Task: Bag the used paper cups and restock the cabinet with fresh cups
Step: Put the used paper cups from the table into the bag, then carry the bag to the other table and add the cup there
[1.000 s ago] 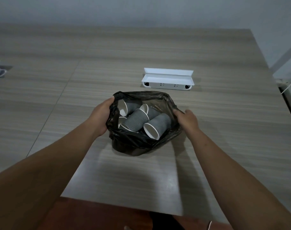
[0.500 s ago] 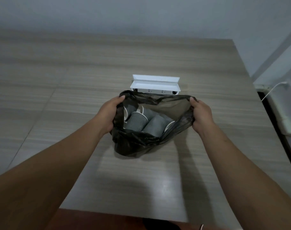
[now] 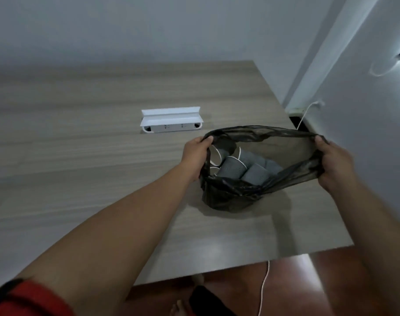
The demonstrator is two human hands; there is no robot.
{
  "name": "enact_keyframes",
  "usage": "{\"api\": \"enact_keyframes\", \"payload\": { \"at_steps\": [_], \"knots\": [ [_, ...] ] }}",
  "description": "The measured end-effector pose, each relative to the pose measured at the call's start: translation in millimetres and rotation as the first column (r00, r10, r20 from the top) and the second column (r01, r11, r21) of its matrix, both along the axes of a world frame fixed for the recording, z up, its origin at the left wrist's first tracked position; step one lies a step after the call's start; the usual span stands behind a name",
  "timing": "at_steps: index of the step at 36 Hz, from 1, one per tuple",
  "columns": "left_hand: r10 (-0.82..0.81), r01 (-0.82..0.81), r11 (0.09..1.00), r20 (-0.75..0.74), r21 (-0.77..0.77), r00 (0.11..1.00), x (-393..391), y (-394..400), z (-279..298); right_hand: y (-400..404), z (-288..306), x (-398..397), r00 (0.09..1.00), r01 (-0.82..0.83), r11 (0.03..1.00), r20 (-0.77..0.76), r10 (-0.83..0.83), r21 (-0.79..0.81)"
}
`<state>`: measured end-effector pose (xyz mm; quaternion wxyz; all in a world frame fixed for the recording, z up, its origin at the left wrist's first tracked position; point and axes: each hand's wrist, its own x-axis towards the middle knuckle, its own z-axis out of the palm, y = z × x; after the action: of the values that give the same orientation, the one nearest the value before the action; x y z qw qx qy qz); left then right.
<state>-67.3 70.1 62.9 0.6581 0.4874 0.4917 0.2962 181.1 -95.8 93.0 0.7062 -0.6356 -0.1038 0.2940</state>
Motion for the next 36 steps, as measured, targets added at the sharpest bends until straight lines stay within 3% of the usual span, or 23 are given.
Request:
{"api": "enact_keyframes", "payload": {
  "at_steps": [12,21,30,36],
  "knots": [
    [-0.27,0.271,0.962,-0.011,0.029,0.963,134,-111,12,-180,20,53,0.904,0.334,0.942,-0.291,-0.312,0.028],
    [-0.515,0.515,0.856,-0.003,0.042,0.857,254,-208,31,-321,10,105,0.792,0.52,0.853,-0.399,-0.461,0.045],
    [-0.76,0.765,0.642,-0.084,0.06,0.645,366,-351,19,-476,-13,147,0.722,0.644,0.762,-0.375,-0.581,0.06],
    [-0.877,0.884,0.461,-0.118,0.071,0.467,417,-446,10,-577,-18,149,0.619,0.76,0.649,-0.347,-0.705,0.037]
  ]
}}
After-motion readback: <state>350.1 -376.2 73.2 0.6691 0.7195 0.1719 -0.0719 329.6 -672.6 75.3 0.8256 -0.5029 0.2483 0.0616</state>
